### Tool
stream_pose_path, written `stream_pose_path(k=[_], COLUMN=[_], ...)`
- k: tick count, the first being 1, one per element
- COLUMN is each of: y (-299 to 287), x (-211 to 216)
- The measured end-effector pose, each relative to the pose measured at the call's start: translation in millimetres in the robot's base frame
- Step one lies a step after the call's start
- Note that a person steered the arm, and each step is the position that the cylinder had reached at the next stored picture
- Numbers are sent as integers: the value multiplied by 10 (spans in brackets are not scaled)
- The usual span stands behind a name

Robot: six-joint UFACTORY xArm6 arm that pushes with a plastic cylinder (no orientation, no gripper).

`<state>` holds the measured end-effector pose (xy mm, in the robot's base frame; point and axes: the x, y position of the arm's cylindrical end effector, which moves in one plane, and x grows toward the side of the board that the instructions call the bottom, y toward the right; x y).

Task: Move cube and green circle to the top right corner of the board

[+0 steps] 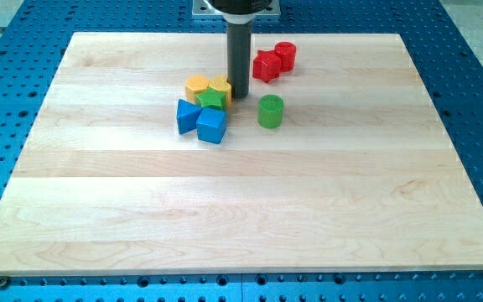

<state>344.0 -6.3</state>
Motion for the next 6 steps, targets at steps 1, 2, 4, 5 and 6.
stream_pose_path(k=[1,2,4,5,6], y=[-33,-15,-475,-984,-807], x=[125,469,1606,1340,1148])
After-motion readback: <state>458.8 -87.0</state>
